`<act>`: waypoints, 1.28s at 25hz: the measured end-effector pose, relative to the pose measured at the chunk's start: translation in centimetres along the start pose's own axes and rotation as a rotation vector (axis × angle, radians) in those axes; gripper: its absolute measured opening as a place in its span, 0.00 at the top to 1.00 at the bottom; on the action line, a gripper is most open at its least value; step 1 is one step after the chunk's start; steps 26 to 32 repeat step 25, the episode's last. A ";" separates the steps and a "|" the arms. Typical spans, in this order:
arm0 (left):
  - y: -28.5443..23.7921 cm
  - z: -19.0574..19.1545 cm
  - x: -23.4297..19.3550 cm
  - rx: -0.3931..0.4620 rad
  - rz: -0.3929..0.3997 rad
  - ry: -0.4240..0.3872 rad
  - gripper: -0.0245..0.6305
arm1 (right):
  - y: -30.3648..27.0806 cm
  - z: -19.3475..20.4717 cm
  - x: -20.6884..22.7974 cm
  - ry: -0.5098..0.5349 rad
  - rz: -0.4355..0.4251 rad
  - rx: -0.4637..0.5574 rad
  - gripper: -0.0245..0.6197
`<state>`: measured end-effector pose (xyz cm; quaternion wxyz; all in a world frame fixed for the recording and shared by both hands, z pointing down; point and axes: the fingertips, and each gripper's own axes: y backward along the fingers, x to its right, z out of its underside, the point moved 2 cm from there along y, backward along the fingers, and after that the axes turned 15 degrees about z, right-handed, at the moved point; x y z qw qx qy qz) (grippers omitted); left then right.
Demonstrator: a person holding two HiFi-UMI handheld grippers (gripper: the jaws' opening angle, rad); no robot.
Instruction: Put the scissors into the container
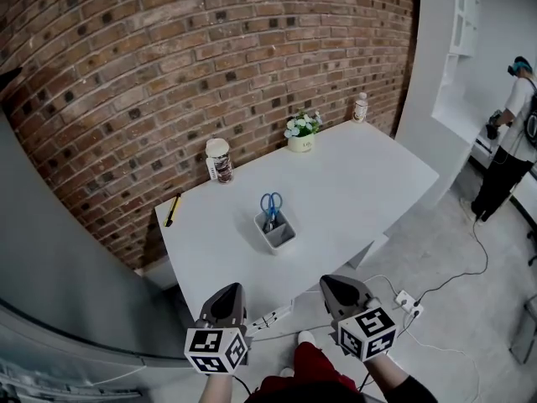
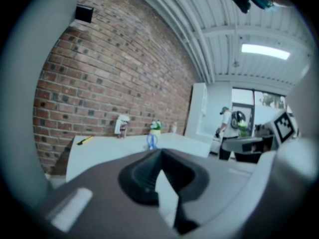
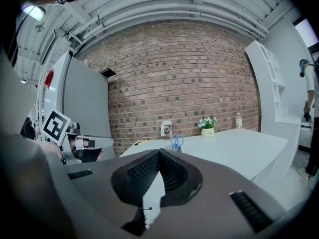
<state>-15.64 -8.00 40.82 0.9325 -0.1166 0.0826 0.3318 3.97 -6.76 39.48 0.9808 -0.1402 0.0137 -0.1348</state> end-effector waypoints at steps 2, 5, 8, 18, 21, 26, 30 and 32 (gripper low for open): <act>0.4 0.2 0.3 -0.001 0.002 0.001 0.96 | 0.5 0.1 -0.2 0.012 0.004 0.002 0.95; 1.1 0.6 0.8 -0.002 0.007 0.002 0.96 | 1.3 0.3 -0.3 0.009 0.018 0.005 0.95; 1.7 0.9 1.4 0.000 0.015 0.008 0.96 | 1.9 0.6 -0.1 -0.004 0.037 0.020 0.95; 3.1 1.3 2.6 0.003 0.031 0.011 0.96 | 3.6 1.4 -0.8 -0.005 0.050 0.019 0.95; 3.2 1.4 2.7 0.000 0.035 0.007 0.96 | 3.9 1.6 -0.8 -0.011 0.058 0.022 0.95; 3.3 1.6 2.6 0.001 0.033 0.009 0.96 | 4.1 1.9 -0.8 -0.015 0.063 0.019 0.95; 3.3 1.6 2.6 0.001 0.033 0.009 0.96 | 4.1 1.9 -0.8 -0.015 0.063 0.019 0.95; 3.3 1.6 2.6 0.001 0.033 0.009 0.96 | 4.1 1.9 -0.8 -0.015 0.063 0.019 0.95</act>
